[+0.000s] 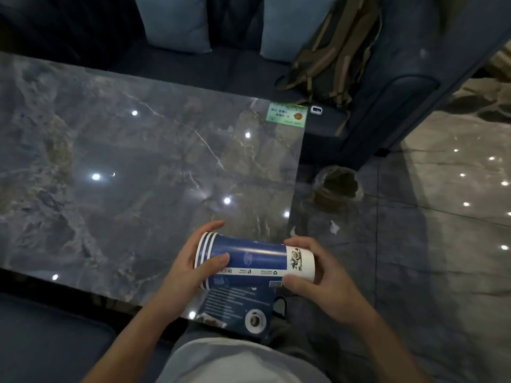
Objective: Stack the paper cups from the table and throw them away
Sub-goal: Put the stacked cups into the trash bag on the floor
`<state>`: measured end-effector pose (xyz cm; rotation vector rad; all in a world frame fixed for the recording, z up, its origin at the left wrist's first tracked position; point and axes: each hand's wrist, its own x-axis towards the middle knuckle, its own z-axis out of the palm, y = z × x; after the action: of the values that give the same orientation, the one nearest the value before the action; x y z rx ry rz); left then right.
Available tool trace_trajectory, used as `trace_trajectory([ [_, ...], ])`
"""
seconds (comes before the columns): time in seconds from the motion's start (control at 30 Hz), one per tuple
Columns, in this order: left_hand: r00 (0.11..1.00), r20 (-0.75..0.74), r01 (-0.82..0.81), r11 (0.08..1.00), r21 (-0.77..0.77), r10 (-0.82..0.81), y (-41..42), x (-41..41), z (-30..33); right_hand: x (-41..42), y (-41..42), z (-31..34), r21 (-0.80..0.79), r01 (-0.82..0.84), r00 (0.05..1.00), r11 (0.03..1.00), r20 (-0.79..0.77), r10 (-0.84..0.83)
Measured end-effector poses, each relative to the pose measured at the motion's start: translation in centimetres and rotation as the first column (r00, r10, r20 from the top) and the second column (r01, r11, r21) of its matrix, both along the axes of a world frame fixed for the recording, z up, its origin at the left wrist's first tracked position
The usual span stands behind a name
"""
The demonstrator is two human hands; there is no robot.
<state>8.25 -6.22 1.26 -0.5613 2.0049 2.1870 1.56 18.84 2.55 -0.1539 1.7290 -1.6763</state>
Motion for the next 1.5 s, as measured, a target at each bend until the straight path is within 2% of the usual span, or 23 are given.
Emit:
trace_trajectory([
  [0.17, 1.0, 0.007, -0.01, 1.0, 0.022, 0.01, 1.4, -0.1, -0.4, 0.0, 1.1, -0.2, 0.024, 0.033, 0.999, 0.999, -0.021, -0.033],
  [0.53, 0.997, 0.056, 0.051, 0.991, 0.12, -0.058, 2.2, -0.3, -2.9, 1.0, 2.2, -0.2, 0.197, 0.018, 0.999, 0.98, -0.053, -0.008],
  [0.7, 0.993, 0.07, 0.093, 0.993, 0.07, -0.098, 3.8, -1.5, -3.2, 0.9, 4.4, -1.2, 0.187, 0.088, 0.996, 0.978, -0.033, -0.084],
  [0.83, 0.991, 0.077, 0.112, 0.994, -0.007, -0.112, 6.8, -3.3, -3.0, -0.3, 7.9, -2.0, 0.21, 0.081, 0.996, 0.974, -0.051, -0.071],
  [0.97, 0.995, 0.092, 0.05, 0.993, -0.103, -0.04, 13.0, -6.1, -2.3, -3.2, 13.6, -3.3, 0.17, 0.048, 0.998, 0.984, -0.044, -0.041],
  [1.17, 0.963, 0.177, -0.174, 0.97, -0.172, 0.204, 25.4, -8.7, -2.4, -8.9, 24.2, -3.7, 0.167, -0.105, 0.99, 0.98, -0.071, 0.119],
  [1.3, 0.977, 0.107, -0.153, 0.957, -0.249, 0.184, 31.3, -10.1, -1.4, -12.3, 29.3, -3.4, 0.187, -0.157, 0.978, 0.97, -0.108, 0.179],
  [1.5, 0.968, 0.065, -0.205, 0.916, -0.346, 0.241, 31.5, -9.9, -0.5, -14.5, 29.3, -2.3, 0.19, -0.235, 0.947, 0.953, -0.177, 0.269],
])
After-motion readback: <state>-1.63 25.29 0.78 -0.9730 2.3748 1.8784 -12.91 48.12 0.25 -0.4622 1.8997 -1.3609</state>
